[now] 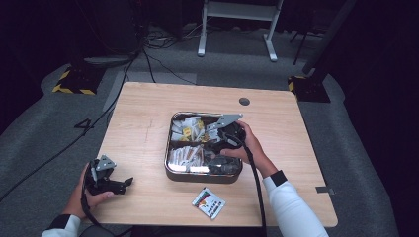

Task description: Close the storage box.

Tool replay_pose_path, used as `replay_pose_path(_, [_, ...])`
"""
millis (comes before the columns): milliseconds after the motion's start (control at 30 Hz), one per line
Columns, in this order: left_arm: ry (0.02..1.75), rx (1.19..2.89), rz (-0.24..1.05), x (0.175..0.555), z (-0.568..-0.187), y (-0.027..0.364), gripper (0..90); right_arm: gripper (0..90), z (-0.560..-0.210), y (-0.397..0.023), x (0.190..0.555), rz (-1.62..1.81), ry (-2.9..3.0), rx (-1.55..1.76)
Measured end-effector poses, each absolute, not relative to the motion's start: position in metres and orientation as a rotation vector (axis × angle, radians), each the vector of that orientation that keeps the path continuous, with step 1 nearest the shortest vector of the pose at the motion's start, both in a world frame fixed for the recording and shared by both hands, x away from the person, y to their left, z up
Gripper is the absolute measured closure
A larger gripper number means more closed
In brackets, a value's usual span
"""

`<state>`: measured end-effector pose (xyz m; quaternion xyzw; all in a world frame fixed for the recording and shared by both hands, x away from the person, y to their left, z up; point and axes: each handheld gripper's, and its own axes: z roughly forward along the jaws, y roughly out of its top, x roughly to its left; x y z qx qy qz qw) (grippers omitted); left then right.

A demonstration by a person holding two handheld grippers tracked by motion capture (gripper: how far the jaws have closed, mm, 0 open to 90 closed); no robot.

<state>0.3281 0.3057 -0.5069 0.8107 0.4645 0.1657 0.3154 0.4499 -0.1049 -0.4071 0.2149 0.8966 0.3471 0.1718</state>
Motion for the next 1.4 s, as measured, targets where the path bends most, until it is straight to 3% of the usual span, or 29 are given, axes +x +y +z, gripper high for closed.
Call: replay_pose_path(1400, [1.225, 2.136, 0.433, 0.328, -0.507, 0.306, 0.4, 22.6, -0.397, -0.201, 0.420, 0.873, 2.437, 0.706])
